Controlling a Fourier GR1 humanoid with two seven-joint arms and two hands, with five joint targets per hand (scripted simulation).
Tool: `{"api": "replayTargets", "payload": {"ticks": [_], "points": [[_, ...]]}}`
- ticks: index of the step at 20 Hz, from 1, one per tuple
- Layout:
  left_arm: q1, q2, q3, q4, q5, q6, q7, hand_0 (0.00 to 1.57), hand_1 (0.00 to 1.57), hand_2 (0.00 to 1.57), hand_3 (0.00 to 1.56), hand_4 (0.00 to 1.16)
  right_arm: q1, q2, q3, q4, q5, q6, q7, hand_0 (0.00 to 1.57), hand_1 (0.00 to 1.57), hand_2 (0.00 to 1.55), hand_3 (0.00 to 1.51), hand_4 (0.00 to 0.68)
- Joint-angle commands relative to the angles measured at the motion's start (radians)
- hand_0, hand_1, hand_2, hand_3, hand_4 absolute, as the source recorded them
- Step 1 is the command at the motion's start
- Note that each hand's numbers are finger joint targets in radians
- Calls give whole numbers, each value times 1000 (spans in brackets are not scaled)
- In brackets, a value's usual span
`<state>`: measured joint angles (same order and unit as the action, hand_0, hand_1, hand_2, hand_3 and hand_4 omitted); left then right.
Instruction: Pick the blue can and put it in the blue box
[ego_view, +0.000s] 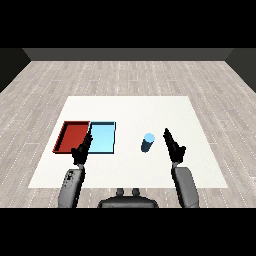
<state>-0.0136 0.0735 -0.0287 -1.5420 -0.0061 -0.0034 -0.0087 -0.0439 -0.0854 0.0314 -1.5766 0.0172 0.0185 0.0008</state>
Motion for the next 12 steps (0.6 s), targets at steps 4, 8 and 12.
{"api": "replayTargets", "payload": {"ticks": [4, 8, 12], "points": [[10, 7, 13, -3, -21, -13, 5, 0, 0, 0, 0, 0, -52, -52, -107, 76, -34, 43, -13, 0, 0, 0, 0, 0], [-20, -38, 61, -135, 78, -26, -249, 0, 0, 0, 0, 0, -72, -12, -138, 1, -188, 134, -177, 0, 0, 0, 0, 0], [37, -35, 89, -66, 125, -95, -408, 0, 0, 0, 0, 0, -71, -48, -183, 64, -245, 218, -251, 0, 0, 0, 0, 0]]}}
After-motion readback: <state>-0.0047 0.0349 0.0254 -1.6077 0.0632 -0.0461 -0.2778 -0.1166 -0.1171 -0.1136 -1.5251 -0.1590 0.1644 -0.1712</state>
